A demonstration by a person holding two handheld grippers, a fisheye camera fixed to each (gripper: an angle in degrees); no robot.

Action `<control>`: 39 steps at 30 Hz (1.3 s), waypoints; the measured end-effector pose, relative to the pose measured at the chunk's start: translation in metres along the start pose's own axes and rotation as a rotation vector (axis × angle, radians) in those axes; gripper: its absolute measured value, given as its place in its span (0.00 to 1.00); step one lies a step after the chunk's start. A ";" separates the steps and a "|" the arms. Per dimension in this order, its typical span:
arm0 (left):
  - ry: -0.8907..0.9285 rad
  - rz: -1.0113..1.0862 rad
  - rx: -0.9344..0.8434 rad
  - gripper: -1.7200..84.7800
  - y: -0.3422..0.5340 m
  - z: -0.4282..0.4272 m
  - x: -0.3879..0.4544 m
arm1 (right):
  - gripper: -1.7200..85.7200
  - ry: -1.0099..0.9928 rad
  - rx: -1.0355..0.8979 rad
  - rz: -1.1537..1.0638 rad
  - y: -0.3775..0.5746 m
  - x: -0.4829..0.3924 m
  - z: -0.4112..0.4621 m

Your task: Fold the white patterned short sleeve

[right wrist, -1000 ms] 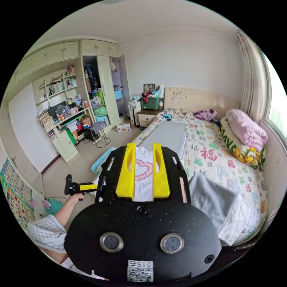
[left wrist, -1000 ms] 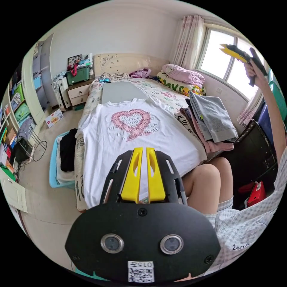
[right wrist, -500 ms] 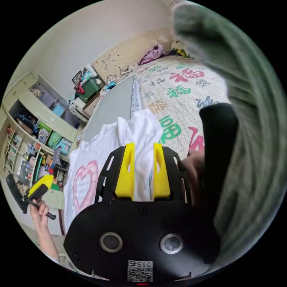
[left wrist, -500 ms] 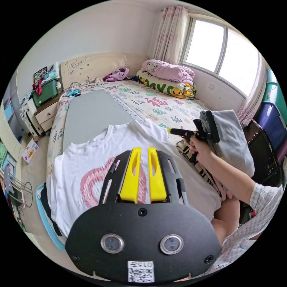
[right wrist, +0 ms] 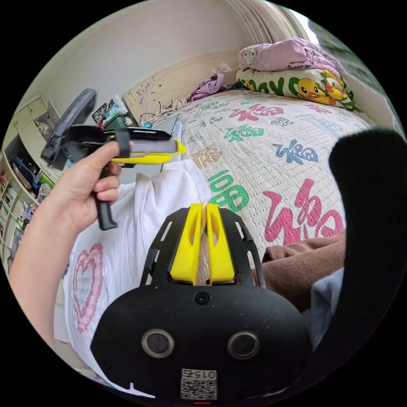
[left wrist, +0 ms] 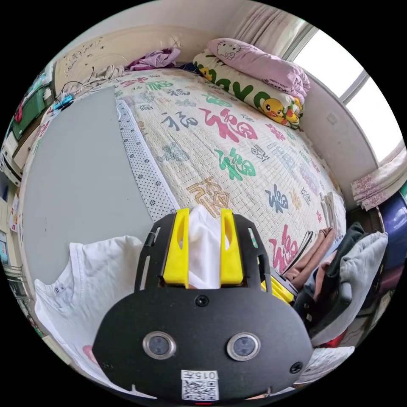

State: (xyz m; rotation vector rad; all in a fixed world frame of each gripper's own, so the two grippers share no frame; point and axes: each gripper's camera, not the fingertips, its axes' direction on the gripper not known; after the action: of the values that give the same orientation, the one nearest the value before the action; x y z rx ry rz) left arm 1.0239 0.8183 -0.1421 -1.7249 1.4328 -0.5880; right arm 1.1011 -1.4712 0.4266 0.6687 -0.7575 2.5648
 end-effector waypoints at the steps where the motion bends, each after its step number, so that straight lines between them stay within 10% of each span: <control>1: -0.015 -0.001 -0.033 0.13 -0.007 0.019 -0.002 | 0.03 0.000 0.000 -0.001 -0.004 -0.005 -0.007; 8: -0.087 0.011 -0.111 0.02 -0.007 0.064 -0.022 | 0.02 -0.006 0.013 -0.008 -0.016 -0.024 -0.052; 19: 0.112 0.085 0.314 0.01 0.114 -0.090 -0.120 | 0.01 0.020 0.205 -0.294 0.003 -0.108 -0.222; 29: 0.164 0.074 0.147 0.05 0.276 -0.089 -0.229 | 0.05 -0.267 -0.232 -0.568 0.075 -0.136 -0.325; 39: 0.241 -0.108 0.120 0.12 0.242 -0.099 -0.301 | 0.11 -0.291 -0.186 -0.210 0.022 -0.044 -0.361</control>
State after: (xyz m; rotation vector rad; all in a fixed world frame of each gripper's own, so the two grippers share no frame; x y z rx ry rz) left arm 0.7301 1.0699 -0.2400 -1.6878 1.4405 -0.9483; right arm 1.0060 -1.2874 0.1262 1.0144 -0.9492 2.2024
